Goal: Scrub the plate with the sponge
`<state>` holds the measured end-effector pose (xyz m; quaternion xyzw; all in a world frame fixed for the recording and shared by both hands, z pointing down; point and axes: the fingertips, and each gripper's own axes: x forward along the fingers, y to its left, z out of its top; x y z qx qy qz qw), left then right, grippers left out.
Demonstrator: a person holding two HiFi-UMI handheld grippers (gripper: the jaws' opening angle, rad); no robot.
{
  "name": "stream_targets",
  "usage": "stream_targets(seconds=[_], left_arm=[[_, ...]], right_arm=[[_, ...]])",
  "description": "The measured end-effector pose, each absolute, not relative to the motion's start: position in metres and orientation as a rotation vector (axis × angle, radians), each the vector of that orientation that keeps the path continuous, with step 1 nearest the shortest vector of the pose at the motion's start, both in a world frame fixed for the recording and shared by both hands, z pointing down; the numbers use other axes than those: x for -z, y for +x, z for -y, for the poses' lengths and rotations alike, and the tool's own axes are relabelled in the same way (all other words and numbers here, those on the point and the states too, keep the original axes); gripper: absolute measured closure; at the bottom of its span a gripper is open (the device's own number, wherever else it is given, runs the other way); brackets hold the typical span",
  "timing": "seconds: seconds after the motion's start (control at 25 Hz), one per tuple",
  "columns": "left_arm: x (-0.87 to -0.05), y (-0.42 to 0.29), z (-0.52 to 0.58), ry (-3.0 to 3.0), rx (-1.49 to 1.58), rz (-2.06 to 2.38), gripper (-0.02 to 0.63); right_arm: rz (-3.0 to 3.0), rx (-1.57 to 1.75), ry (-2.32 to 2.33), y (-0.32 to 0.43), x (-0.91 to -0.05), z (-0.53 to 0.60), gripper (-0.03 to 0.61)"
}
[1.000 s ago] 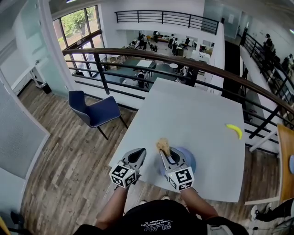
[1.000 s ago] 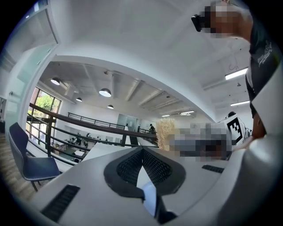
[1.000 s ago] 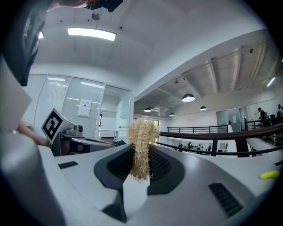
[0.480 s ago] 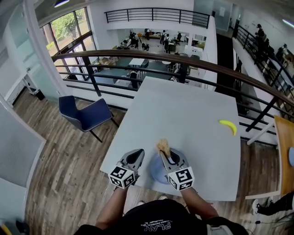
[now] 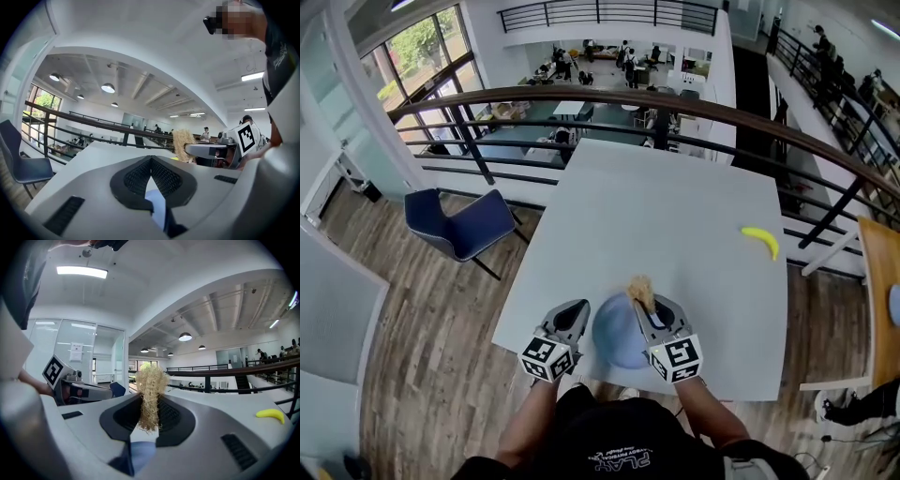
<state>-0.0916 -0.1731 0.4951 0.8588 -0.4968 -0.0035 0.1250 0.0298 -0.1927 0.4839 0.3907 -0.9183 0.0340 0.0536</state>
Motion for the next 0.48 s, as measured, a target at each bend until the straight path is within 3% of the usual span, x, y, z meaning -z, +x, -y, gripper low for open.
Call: stream_targets(seconds=[0.48], left_arm=[[-0.508,-0.101,0.203,2.538,-0.009,1.267,0.601]], right_arm=[[2.665,-0.094,1.402,0.041,-0.477,0.210,0.506]])
